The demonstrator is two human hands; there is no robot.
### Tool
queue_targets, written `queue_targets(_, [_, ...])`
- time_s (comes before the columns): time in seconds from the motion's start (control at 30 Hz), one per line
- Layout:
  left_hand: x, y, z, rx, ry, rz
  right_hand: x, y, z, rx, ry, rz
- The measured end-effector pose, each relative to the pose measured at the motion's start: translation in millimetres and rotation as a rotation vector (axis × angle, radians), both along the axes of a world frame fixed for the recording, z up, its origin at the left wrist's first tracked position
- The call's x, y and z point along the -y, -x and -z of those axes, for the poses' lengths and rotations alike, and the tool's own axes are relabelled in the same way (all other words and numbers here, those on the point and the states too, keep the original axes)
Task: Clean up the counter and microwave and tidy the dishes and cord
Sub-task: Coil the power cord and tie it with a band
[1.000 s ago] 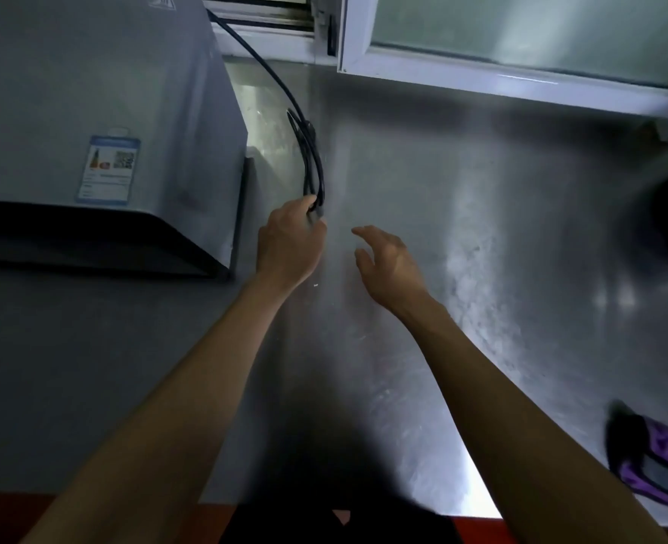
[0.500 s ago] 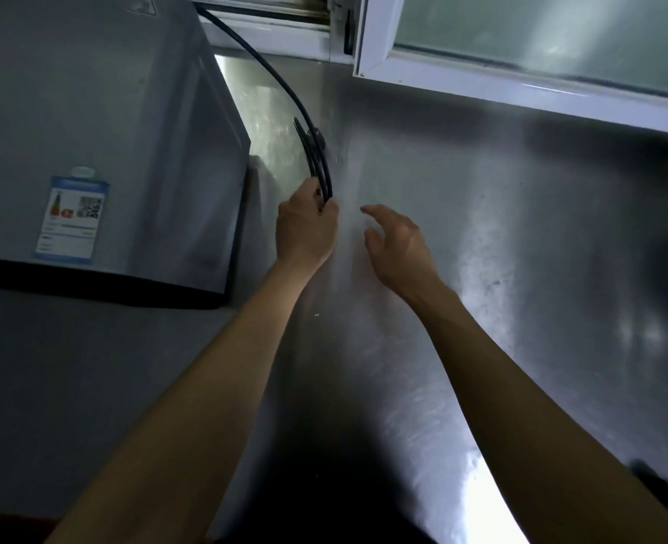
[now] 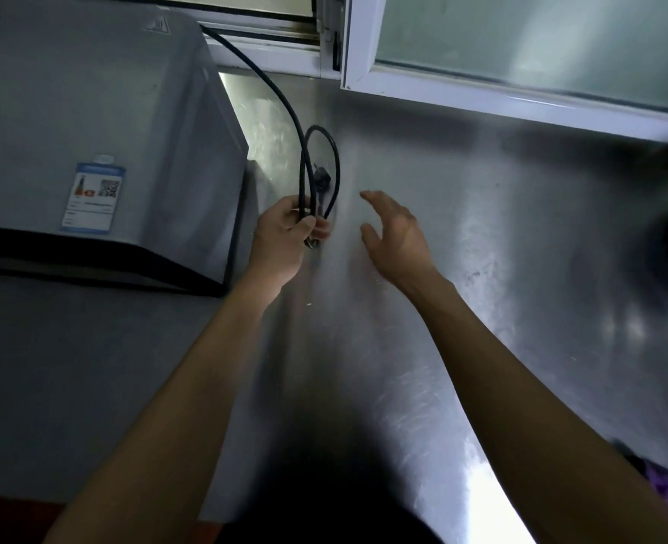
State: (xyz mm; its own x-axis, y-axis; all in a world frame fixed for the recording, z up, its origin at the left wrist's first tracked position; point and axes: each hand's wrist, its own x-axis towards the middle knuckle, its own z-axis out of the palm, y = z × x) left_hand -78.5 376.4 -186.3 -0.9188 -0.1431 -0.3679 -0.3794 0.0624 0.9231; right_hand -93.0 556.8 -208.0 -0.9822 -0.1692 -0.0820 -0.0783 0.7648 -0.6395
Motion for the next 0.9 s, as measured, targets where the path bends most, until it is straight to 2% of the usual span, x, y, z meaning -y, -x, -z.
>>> queue_targets(0.17, [11, -18, -16, -0.005, -0.09, 0.053, 7, -14, -10, -0.001, 0.005, -0.033])
queue_targets(0.3, [20, -27, -27, -0.013, -0.146, 0.095, 18, -23, -13, 0.013, 0.092, -0.017])
queue_targets(0.57, [34, -39, -26, -0.004, -0.238, 0.129, 41, -27, -22, 0.302, 0.527, 0.316])
queue_targets(0.67, [37, -41, -25, 0.001, -0.221, 0.113, 45, -24, -25, 0.264, 0.577, 0.398])
queue_targets(0.9, [25, -39, -28, -0.007, -0.126, -0.022, 30, -33, -46, 0.16, 0.608, 0.389])
